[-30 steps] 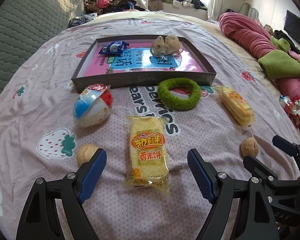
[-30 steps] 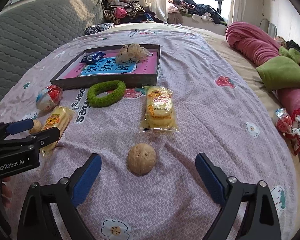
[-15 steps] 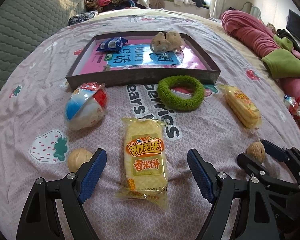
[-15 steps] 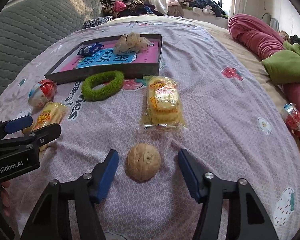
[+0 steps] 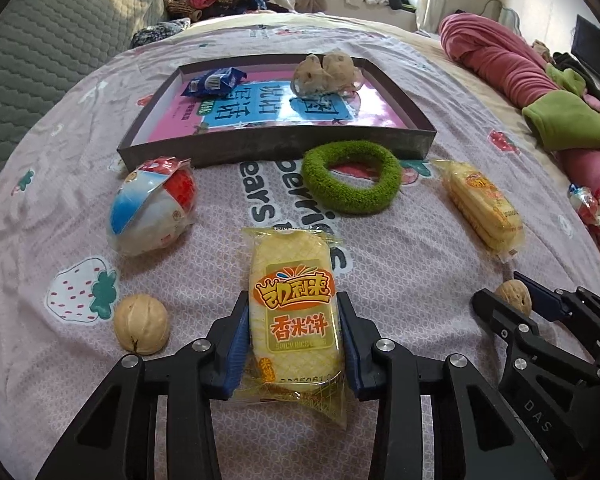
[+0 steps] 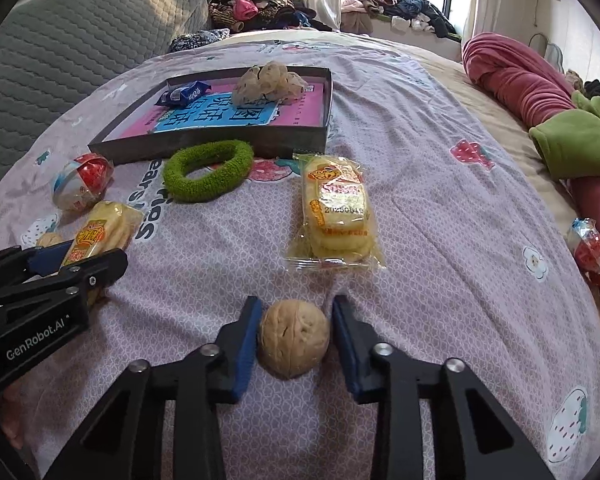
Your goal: Organize objects
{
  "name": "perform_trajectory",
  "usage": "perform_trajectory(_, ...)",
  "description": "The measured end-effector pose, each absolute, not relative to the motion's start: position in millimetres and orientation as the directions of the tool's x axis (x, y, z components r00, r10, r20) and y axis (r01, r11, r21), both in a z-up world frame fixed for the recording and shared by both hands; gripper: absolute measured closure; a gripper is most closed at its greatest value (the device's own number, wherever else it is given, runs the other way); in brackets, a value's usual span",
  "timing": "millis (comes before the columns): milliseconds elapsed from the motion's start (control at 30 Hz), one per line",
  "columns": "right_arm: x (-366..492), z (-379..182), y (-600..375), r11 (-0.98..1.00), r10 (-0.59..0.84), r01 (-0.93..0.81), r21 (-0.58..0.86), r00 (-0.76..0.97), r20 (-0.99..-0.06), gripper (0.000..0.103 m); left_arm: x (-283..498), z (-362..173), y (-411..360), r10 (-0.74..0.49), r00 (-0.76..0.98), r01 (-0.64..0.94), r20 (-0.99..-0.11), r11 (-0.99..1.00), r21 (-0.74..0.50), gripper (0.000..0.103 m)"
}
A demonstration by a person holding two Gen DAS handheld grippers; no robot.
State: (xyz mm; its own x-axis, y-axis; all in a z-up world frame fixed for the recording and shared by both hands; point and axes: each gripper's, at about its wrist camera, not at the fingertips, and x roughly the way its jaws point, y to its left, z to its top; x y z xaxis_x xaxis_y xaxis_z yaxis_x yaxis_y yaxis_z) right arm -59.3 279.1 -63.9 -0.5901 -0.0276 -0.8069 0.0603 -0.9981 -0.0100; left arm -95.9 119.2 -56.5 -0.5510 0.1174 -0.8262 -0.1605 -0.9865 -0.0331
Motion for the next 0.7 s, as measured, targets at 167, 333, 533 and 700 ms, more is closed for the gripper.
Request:
perform_trajectory(167,-58.1,-62.6,278.8,-0.998,-0.032,0.065,-0.008,-0.598,-0.801,0.070,-96.5,-55.8,116.0,0.138,-0.548,-0.163,-0.825,-0.985,-0.057,0.062)
perform_trajectory(333,-54.8,-58.7,280.0,-0.998,-0.042,0.064,0.004,-0.602,-0.797,0.070,-95.1,-52.4,114.6,0.150,-0.551,-0.168,-0.821,-0.984,-0.067,0.062)
perform_trajectory(533,-48.9,-49.3,280.6,-0.998,-0.047,0.058,0.014,-0.615,-0.787,0.070,-90.8,-44.7,111.5,0.155,-0.560,-0.165,-0.814,-0.984,-0.073,0.062)
perform_trajectory(700,-43.4,-35.1,277.8,-0.997,-0.058,0.072,0.016,-0.633,-0.772,0.070,-87.7,-35.3,109.3,0.158,-0.569,-0.165,-0.807,-0.983,-0.076,0.062)
